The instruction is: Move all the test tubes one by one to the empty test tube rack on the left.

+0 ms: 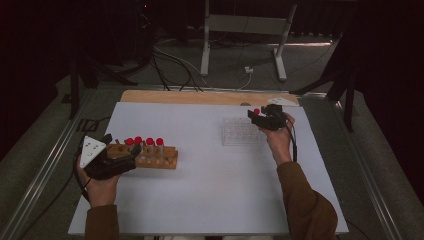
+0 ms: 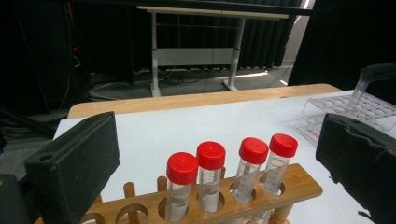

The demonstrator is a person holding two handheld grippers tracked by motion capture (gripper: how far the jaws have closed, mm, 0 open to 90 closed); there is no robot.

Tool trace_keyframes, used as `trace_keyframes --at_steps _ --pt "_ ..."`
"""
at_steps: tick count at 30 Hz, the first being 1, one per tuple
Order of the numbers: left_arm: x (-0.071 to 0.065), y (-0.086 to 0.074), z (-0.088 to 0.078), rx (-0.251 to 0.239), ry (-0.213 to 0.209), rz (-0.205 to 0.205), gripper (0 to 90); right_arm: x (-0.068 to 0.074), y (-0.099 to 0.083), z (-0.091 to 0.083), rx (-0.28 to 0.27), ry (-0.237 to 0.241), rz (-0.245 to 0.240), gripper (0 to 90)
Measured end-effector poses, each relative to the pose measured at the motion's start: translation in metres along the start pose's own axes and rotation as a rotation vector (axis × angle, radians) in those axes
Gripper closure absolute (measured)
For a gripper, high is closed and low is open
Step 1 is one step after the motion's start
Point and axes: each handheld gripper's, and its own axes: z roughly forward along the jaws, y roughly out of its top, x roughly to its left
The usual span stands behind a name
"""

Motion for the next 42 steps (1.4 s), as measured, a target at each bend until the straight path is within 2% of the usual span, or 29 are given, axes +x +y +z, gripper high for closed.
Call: trace_keyframes --at_steps 1,3,9,15,20,26,29,33,36,42 --pt "0.000 0.000 0.000 0.003 0.000 0.001 0.6 0.001 -0.001 0.002 0.004 -0.017 -0.011 48.5" --pt "0.001 -0.002 0.000 -0.009 -0.015 -0.013 0.6 0.001 -0.004 0.005 0.011 -0.012 -0.012 56.8" --pt "0.003 -0.002 -0.001 -0.049 -0.045 -0.011 0.7 0.004 -0.009 0.013 0.045 -0.065 -0.020 70.9" --pt "0.003 -0.002 -0.001 -0.027 -0.061 -0.026 0.7 0.004 -0.009 0.012 0.034 -0.074 -0.004 72.2" --pt "0.003 -0.003 0.002 -0.016 -0.078 -0.047 0.7 0.008 -0.006 0.008 0.019 -0.084 -0.032 72.4" --pt "0.003 -0.003 0.002 -0.009 -0.082 -0.067 0.7 0.008 0.001 -0.001 0.000 -0.077 -0.036 72.7" --pt "0.004 -0.002 0.002 -0.019 -0.113 -0.111 0.7 0.009 0.004 -0.005 -0.006 -0.081 -0.053 72.8" --pt "0.002 0.000 0.002 -0.011 -0.113 -0.101 0.7 0.010 0.006 -0.009 -0.017 -0.099 -0.058 75.2" --pt "0.001 0.000 0.003 -0.002 -0.113 -0.100 0.7 0.009 0.008 -0.012 -0.029 -0.085 -0.054 75.2" --pt "0.000 0.000 0.004 0.006 -0.109 -0.101 0.7 0.008 0.011 -0.018 -0.051 -0.086 -0.063 75.2"
